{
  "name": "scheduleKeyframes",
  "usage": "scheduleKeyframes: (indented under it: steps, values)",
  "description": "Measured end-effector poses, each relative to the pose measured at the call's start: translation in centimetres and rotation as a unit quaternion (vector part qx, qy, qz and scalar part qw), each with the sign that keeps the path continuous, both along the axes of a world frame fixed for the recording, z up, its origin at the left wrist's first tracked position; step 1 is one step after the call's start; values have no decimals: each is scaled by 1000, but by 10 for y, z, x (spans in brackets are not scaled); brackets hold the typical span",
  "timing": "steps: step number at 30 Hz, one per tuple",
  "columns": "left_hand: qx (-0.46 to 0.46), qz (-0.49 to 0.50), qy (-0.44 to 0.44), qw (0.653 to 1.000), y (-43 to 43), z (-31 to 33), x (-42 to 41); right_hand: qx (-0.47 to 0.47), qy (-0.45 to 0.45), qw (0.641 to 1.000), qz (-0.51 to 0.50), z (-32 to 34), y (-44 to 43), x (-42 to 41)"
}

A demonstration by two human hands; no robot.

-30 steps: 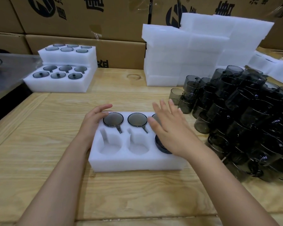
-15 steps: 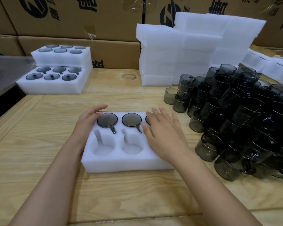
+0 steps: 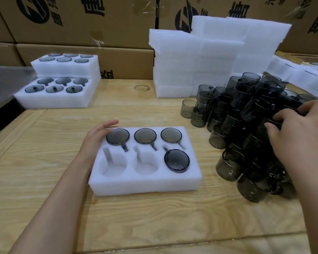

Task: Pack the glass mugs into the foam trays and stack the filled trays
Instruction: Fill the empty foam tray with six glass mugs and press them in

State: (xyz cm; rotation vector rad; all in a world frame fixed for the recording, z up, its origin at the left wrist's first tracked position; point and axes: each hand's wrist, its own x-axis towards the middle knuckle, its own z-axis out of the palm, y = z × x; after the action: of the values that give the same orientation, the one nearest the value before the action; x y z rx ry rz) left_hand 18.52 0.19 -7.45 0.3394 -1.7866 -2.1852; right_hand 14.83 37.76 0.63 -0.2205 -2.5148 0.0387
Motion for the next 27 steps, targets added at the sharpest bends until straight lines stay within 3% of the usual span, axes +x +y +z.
scheduleKeyframes:
  steps: [8,15,19,25,27]
  values:
    - [0,3,2,1000,0,-1,-1,-17,52,997,59,0,-3,0]
    - [8,2,5,1000,0,-2,-2,-106,87,976,168,11,-11,14]
    - [14,1,5,1000,0,-2,-2,-239,102,903,342,19,-33,36]
    - [15,1,8,1000,0,-3,-2,-352,-87,782,506,-1,-80,49]
    - [17,1,5,1000,0,-3,-2,-353,-125,760,532,-10,-91,50]
